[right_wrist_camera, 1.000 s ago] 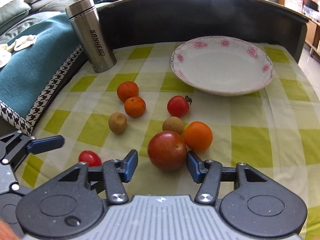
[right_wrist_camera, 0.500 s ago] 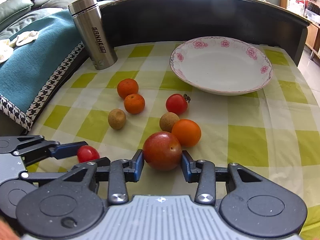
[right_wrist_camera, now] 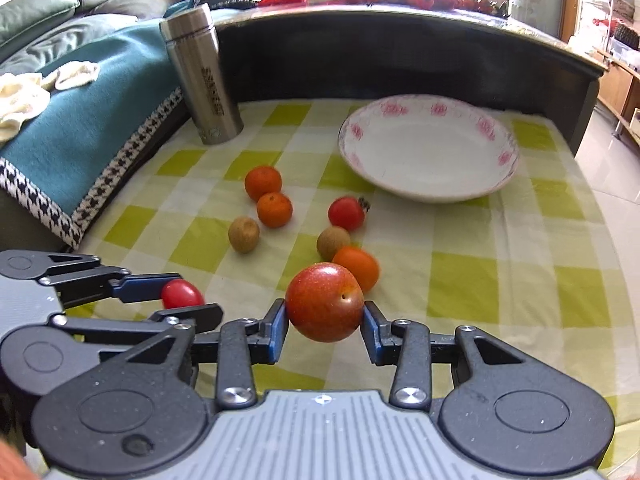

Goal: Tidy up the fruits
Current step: 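Carry both tomatoes over the white bowl and open both tools to drop them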

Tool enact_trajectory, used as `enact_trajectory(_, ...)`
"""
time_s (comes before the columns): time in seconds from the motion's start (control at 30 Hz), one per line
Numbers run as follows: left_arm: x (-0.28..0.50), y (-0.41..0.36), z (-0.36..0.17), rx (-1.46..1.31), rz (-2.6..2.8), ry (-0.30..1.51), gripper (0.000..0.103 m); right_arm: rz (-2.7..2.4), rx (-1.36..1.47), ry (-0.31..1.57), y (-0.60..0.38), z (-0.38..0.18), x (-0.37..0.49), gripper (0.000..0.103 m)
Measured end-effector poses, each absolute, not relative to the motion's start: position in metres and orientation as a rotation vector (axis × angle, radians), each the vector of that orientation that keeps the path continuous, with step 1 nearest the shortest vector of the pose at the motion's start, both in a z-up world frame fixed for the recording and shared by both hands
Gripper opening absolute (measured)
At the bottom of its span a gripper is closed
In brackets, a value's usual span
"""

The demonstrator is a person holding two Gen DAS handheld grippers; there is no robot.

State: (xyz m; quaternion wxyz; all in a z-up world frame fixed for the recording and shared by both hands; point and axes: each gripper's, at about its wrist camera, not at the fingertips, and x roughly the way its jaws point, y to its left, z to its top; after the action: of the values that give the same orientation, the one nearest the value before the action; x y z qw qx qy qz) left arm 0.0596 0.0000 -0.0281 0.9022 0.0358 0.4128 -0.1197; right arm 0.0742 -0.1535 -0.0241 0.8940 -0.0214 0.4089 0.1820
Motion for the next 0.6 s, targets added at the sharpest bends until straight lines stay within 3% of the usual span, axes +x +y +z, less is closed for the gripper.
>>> enact_trajectory(0.6,0.162,-0.046,0.000,0.092,-0.312,0.746,0.044,0.256,0.045,0.775,-0.185,-0.001,0.152,0.044)
